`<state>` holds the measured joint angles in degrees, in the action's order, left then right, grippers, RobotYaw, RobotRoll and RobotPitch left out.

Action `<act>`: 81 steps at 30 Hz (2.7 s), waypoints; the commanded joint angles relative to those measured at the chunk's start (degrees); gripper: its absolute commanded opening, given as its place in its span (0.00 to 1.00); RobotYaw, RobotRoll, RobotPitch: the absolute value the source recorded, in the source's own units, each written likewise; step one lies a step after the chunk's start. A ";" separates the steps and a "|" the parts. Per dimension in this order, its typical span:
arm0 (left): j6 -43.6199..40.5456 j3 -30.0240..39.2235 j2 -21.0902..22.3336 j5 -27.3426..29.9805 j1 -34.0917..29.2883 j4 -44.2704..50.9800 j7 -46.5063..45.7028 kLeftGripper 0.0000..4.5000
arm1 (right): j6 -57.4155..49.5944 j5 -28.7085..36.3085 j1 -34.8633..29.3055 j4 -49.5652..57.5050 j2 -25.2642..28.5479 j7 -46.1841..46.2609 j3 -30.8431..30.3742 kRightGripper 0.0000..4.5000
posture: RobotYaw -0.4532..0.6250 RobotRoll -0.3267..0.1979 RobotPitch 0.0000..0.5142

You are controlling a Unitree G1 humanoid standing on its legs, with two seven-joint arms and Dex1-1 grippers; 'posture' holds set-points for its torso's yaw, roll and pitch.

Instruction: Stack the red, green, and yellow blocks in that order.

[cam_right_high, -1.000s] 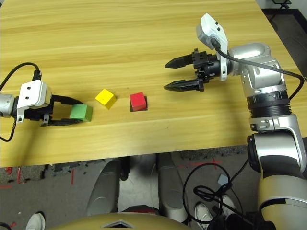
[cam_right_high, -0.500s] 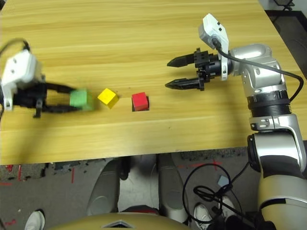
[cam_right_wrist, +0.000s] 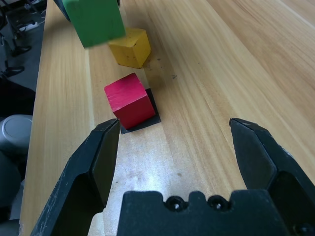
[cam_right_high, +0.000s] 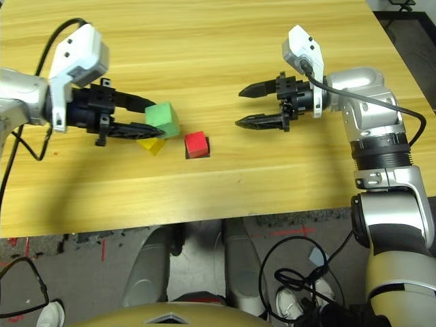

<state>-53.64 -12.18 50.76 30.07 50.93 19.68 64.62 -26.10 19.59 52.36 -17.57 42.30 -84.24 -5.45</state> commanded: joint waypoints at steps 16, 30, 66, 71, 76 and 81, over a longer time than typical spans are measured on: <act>-6.24 -9.13 -6.59 -4.03 7.37 -0.05 -3.88 0.45 | -3.66 2.33 -3.72 5.76 2.04 2.45 1.78 1.00 | 0.54 0.61 0.61; -3.52 -11.70 -8.07 -8.33 6.49 -2.05 -4.37 0.45 | -4.65 2.60 -3.83 6.54 2.50 3.14 1.75 1.00 | 0.53 0.59 0.62; -1.12 -10.95 -9.34 -7.02 3.75 0.07 -3.12 0.99 | -5.41 2.90 -3.70 6.46 2.77 3.59 2.00 1.00 | 0.52 0.59 0.64; 9.18 -6.53 -4.71 -6.91 3.23 -3.51 4.78 0.99 | -4.93 2.75 -3.46 5.80 2.84 3.32 2.02 1.00 | 0.54 0.58 0.62; 28.80 -5.56 5.27 -12.30 2.21 -13.30 19.02 0.99 | -4.12 2.43 -2.62 4.45 2.58 2.98 1.64 1.00 | 0.55 0.58 0.61; 48.26 -7.31 8.33 -19.54 3.09 -23.99 27.60 0.99 | -3.11 2.12 -1.75 3.09 2.02 2.66 1.10 1.00 | 0.56 0.58 0.60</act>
<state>-10.36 -18.24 58.68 12.56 54.12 -2.45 89.98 -29.96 21.99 50.32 -13.92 44.09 -80.79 -4.26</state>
